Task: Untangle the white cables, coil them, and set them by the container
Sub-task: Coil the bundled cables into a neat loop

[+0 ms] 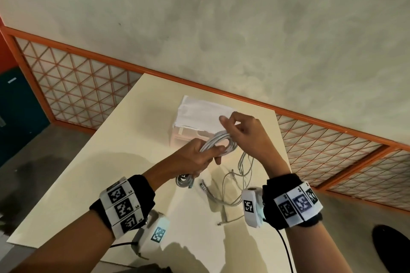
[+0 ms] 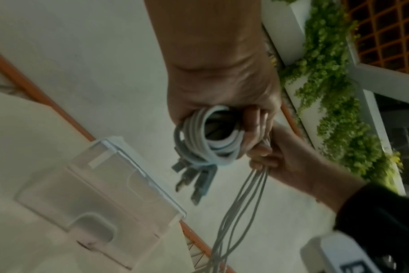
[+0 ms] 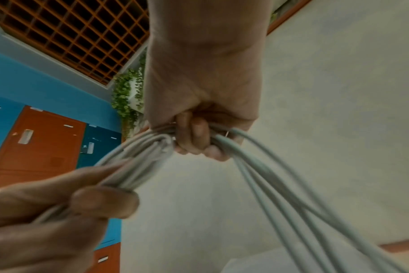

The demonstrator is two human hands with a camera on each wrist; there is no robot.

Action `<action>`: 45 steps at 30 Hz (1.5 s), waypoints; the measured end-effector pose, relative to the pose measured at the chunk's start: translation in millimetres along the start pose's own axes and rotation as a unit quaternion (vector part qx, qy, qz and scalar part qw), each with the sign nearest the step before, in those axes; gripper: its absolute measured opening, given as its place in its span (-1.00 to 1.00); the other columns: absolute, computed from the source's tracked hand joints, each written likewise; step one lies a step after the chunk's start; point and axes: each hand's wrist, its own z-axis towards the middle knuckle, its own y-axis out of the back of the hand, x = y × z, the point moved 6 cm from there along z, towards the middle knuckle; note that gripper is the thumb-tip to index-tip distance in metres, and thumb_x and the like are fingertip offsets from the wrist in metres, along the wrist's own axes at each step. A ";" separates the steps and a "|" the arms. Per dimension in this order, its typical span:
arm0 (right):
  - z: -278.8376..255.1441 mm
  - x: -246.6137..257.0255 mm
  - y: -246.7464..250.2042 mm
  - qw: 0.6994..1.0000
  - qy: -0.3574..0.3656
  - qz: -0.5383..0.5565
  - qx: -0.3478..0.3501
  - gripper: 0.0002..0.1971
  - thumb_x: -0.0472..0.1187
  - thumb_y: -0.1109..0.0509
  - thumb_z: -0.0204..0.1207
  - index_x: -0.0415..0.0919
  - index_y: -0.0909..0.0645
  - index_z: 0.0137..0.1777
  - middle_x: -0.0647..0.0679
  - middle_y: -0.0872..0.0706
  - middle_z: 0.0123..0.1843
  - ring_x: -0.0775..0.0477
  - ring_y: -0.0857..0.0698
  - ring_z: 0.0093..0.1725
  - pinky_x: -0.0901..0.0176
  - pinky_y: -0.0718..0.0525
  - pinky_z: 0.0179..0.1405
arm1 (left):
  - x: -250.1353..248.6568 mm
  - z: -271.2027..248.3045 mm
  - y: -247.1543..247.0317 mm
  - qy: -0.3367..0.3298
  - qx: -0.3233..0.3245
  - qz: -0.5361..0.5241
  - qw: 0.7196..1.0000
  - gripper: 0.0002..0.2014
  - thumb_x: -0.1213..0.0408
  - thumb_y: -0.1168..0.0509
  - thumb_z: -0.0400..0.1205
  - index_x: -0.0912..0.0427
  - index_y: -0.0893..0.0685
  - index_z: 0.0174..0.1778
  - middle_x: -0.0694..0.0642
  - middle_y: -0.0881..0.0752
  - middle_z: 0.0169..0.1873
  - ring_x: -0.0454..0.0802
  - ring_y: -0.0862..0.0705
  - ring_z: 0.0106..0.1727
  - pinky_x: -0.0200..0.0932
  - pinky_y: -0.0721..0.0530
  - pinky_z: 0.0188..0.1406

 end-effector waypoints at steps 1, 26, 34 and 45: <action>-0.4 -5.6 1.9 1.000 -0.009 0.017 0.009 -0.52 0.12 -0.23 0.62 -0.18 -0.40 -0.43 0.09 -0.41 -0.65 0.17 -0.42 -0.61 0.31 -0.37 -0.47 | -1.5 -0.4 4.2 -0.009 -0.012 -0.011 1.000 -0.63 0.04 -0.19 0.68 0.19 -0.58 -0.36 0.03 -0.28 -0.71 -0.09 -0.23 -0.73 -0.33 -0.32 -0.70; -18.9 1.3 -49.1 0.967 -0.133 0.219 -0.008 -0.49 0.03 0.01 0.73 -0.18 -0.60 -0.29 -0.32 -0.55 -0.41 -0.09 -0.51 -0.52 0.21 -0.51 -0.55 | -4.1 25.6 22.8 -0.074 -0.184 -0.087 0.976 -0.63 -0.06 -0.17 0.66 0.18 -0.63 -0.21 0.19 -0.53 -0.57 0.03 -0.52 -0.61 -0.17 -0.54 -0.54; -25.7 0.1 -55.6 0.965 -0.164 0.183 0.085 -0.45 0.17 0.16 0.70 -0.17 -0.58 0.12 -0.31 -0.61 0.02 -0.01 -0.61 -0.53 0.23 -0.63 -0.54 | 0.3 22.1 22.6 -0.057 -0.213 -0.068 0.973 -0.49 -0.07 -0.17 0.65 0.33 -0.60 -0.39 0.14 -0.51 -0.68 0.02 -0.52 -0.65 -0.20 -0.53 -0.52; -30.6 12.2 -56.6 0.996 0.008 0.092 0.019 -0.76 -0.09 -0.24 0.67 -0.17 -0.66 0.16 0.01 -0.63 -0.43 0.09 -0.60 -0.46 0.29 -0.55 -0.38 | 3.5 20.6 56.5 -0.075 -0.377 -0.147 0.911 -0.63 0.08 -0.21 0.68 0.17 -0.64 -0.39 -0.06 -0.58 -0.75 -0.19 -0.53 -0.69 -0.33 -0.52 -0.61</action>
